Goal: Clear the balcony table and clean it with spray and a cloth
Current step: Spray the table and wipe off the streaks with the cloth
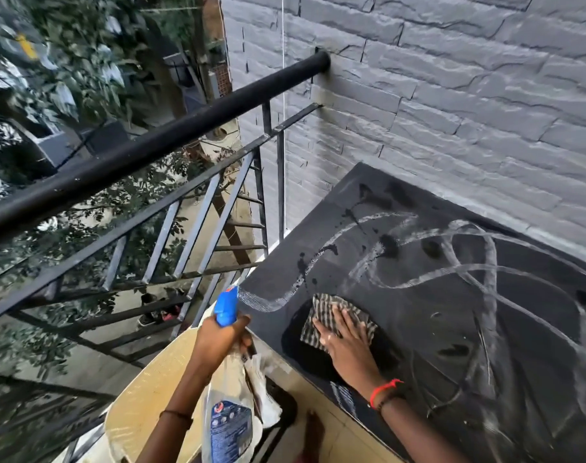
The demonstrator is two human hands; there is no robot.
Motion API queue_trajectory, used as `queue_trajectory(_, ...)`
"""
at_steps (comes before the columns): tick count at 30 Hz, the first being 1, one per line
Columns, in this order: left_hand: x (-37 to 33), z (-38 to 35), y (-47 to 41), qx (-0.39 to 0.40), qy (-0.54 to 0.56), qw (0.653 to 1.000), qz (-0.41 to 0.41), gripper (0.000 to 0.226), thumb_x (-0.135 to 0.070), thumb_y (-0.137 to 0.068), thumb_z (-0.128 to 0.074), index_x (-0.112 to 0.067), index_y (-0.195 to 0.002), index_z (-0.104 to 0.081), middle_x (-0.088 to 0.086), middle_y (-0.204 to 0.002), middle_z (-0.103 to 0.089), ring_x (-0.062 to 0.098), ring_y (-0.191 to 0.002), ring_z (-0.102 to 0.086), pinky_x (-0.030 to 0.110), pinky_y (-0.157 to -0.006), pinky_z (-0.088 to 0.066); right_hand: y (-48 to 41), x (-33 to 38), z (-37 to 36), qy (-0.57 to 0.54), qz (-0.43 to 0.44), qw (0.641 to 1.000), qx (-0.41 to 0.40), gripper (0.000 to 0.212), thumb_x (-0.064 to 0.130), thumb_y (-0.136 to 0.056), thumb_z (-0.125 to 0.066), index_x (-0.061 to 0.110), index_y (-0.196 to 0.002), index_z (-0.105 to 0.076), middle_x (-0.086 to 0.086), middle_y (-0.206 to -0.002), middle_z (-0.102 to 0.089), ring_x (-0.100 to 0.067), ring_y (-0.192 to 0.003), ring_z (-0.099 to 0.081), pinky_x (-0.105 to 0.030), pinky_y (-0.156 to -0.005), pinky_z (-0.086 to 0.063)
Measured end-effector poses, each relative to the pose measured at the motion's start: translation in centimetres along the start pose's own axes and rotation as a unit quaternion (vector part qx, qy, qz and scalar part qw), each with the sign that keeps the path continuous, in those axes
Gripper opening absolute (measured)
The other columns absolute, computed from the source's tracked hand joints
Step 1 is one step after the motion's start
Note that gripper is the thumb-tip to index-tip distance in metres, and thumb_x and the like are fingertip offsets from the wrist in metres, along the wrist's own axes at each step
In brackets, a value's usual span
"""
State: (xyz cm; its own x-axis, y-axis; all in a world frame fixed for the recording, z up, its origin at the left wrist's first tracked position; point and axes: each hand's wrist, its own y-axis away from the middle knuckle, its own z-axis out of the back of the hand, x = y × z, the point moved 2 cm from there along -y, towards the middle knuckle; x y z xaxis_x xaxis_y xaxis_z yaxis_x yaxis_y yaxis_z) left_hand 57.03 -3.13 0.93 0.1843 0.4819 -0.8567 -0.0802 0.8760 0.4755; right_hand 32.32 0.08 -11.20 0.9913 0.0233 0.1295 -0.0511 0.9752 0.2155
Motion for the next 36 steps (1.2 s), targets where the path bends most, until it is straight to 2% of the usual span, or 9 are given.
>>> queue_trajectory(6,-0.4,0.8,-2.2,-0.038,-0.021,0.999,0.012,0.018,-0.009,-0.089,-0.062,0.0,-0.074,-0.058,0.004,-0.045,-0.06,0.008,-0.035,-0.052,0.014,-0.039,-0.04,-5.3,8.2,1.6,-0.003,0.081,0.996,0.03,0.057,0.019,-0.097,-0.038,0.043,-0.145,-0.017,-0.007,-0.157,0.003,-0.031,-0.144,0.007,-0.053,-0.105,0.019)
queue_trajectory(10,-1.4,0.9,-3.7,-0.052,-0.005,0.999,0.009,0.018,-0.006,-0.089,-0.061,-0.001,-0.073,-0.055,0.004,-0.043,-0.059,0.009,-0.033,-0.05,0.014,-0.038,-0.04,-2.8,9.0,-0.7,0.012,0.146,0.989,0.033,0.056,0.036,-0.078,-0.06,0.042,-0.132,-0.045,-0.011,-0.15,-0.031,-0.03,-0.136,-0.035,-0.053,-0.11,-0.01)
queue_trajectory(14,-2.3,1.2,-5.3,-0.072,0.005,0.997,0.006,0.015,-0.008,-0.089,-0.061,-0.002,-0.077,-0.056,0.004,-0.044,-0.059,0.009,-0.033,-0.049,0.014,-0.038,-0.039,-0.8,4.0,-0.3,0.023,0.186,0.982,-0.006,0.058,0.021,-0.079,-0.032,0.039,-0.132,-0.047,-0.008,-0.146,-0.04,-0.026,-0.134,-0.038,-0.046,-0.108,-0.014)
queue_trajectory(19,-2.8,1.6,-6.1,-0.08,0.019,0.997,-0.001,0.016,-0.009,-0.09,-0.061,-0.005,-0.075,-0.056,0.006,-0.048,-0.059,0.01,-0.037,-0.051,0.015,-0.04,-0.041,-8.2,0.6,2.5,-0.018,0.081,0.996,-0.025,0.054,0.02,-0.079,-0.048,0.036,-0.13,-0.05,-0.011,-0.142,-0.046,-0.031,-0.129,-0.045,-0.054,-0.102,-0.037)
queue_trajectory(23,-3.2,2.0,-6.5,-0.086,0.021,0.996,0.008,0.013,-0.01,-0.091,-0.061,-0.002,-0.081,-0.056,0.011,-0.052,-0.06,0.011,-0.036,-0.051,0.015,-0.038,-0.041,-13.8,5.5,5.0,-0.037,0.072,0.997,0.003,0.06,0.007,-0.092,-0.036,0.038,-0.143,-0.031,-0.013,-0.156,-0.013,-0.034,-0.144,-0.007,-0.059,-0.111,-0.004)
queue_trajectory(27,-3.9,2.3,-7.1,-0.101,-0.009,0.995,-0.004,0.011,-0.007,-0.09,-0.06,0.001,-0.083,-0.056,0.007,-0.05,-0.058,0.008,-0.036,-0.051,0.014,-0.038,-0.041,-13.3,11.3,4.6,-0.003,0.168,0.985,0.022,0.064,0.01,-0.087,-0.018,0.037,-0.144,-0.027,-0.016,-0.157,-0.003,-0.036,-0.144,0.0,-0.058,-0.11,0.006)
queue_trajectory(30,-4.3,2.2,-7.8,-0.101,-0.025,0.995,0.005,0.008,-0.005,-0.088,-0.06,0.0,-0.084,-0.058,0.005,-0.048,-0.06,0.01,-0.039,-0.051,0.017,-0.04,-0.041,-10.2,12.6,2.2,0.036,0.233,0.972,0.011,0.056,0.024,-0.083,-0.048,0.043,-0.135,-0.041,-0.016,-0.153,-0.021,-0.035,-0.139,-0.026,-0.057,-0.108,-0.006)
queue_trajectory(32,-4.8,1.8,-8.4,-0.106,-0.029,0.994,0.001,0.011,-0.007,-0.089,-0.06,0.0,-0.08,-0.058,0.005,-0.048,-0.06,0.008,-0.037,-0.05,0.017,-0.041,-0.041,-7.8,11.6,1.1,0.07,0.253,0.965,0.031,0.051,0.033,-0.075,-0.045,0.049,-0.124,-0.049,-0.008,-0.143,-0.044,-0.025,-0.128,-0.048,-0.055,-0.112,-0.021)
queue_trajectory(36,-6.0,0.8,-8.9,-0.109,-0.035,0.993,-0.02,0.016,-0.008,-0.091,-0.059,0.001,-0.079,-0.058,0.004,-0.045,-0.059,0.014,-0.042,-0.051,0.027,-0.051,-0.04,-4.6,5.8,-0.3,0.062,0.233,0.97,0.009,0.044,0.041,-0.083,-0.046,0.05,-0.127,-0.046,0.005,-0.135,-0.055,-0.016,-0.13,-0.042,-0.049,-0.112,-0.012)
